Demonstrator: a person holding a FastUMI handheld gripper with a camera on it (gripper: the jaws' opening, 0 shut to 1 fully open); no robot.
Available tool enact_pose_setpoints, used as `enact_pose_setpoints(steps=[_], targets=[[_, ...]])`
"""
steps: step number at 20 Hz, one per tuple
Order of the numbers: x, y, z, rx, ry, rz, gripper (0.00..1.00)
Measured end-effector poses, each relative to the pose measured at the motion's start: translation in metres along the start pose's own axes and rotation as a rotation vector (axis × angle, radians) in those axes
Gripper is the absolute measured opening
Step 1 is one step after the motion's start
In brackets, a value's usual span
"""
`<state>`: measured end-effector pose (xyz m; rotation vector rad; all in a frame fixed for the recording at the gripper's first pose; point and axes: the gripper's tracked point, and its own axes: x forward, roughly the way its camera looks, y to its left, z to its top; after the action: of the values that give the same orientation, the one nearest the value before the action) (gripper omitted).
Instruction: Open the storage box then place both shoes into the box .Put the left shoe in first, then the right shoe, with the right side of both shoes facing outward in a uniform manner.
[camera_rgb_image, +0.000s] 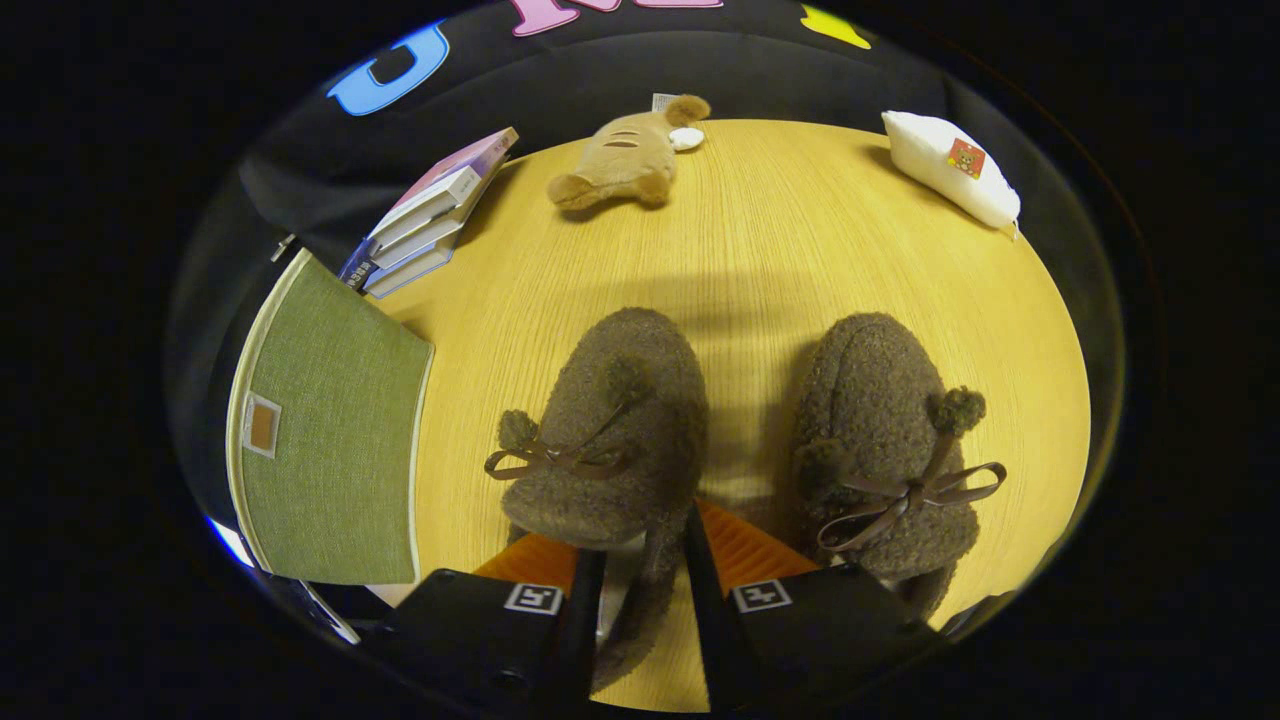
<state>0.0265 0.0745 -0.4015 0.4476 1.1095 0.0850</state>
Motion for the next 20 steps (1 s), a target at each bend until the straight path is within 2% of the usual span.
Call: enact_pose_setpoints(steps=[2, 3, 7, 13, 20], targets=[[0.0, -0.001, 0.001, 0.065, 0.02, -0.001, 0.07], [-0.002, -0.002, 0.002, 0.083, 0.02, -0.001, 0.05], [-0.021, -0.006, 0.004, 0.066, -0.01, -0.021, 0.05], [-0.067, 0.014, 0.023, 0.095, -0.057, 0.032, 0.05], [-0.132, 0.098, 0.064, 0.075, -0.126, 0.142, 0.05]])
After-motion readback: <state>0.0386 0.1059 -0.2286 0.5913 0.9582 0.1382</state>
